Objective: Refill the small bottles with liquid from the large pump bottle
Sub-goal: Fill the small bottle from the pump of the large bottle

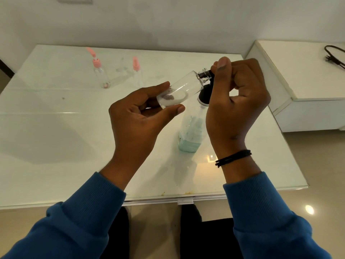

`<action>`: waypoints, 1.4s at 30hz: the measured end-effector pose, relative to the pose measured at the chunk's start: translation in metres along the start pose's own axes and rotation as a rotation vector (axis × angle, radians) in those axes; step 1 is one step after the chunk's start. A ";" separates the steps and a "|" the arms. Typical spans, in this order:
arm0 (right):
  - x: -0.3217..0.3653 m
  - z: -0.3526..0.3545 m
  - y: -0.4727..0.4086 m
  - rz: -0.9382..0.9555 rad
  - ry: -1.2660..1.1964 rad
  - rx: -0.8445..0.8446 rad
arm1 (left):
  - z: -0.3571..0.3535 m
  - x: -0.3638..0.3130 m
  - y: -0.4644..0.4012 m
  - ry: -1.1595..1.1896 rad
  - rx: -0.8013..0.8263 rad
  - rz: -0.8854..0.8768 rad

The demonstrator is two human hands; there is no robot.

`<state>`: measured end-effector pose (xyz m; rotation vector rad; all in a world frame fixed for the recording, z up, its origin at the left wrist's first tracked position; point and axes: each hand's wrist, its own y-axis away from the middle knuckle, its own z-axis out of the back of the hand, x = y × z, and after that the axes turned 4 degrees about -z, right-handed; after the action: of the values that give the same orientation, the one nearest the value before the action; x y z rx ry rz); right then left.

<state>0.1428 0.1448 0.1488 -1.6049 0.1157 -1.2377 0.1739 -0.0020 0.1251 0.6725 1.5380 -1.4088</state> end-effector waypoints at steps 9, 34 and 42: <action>-0.001 -0.001 0.002 -0.040 -0.013 0.016 | 0.001 0.001 0.000 -0.003 0.000 0.007; -0.001 0.001 0.003 -0.021 -0.007 0.021 | 0.001 0.002 0.000 -0.039 -0.015 -0.023; 0.001 0.000 0.005 -0.042 -0.014 0.027 | 0.003 0.005 -0.001 -0.045 -0.007 -0.031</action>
<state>0.1451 0.1421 0.1456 -1.5995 0.0563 -1.2549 0.1712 -0.0057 0.1216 0.6114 1.5229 -1.4319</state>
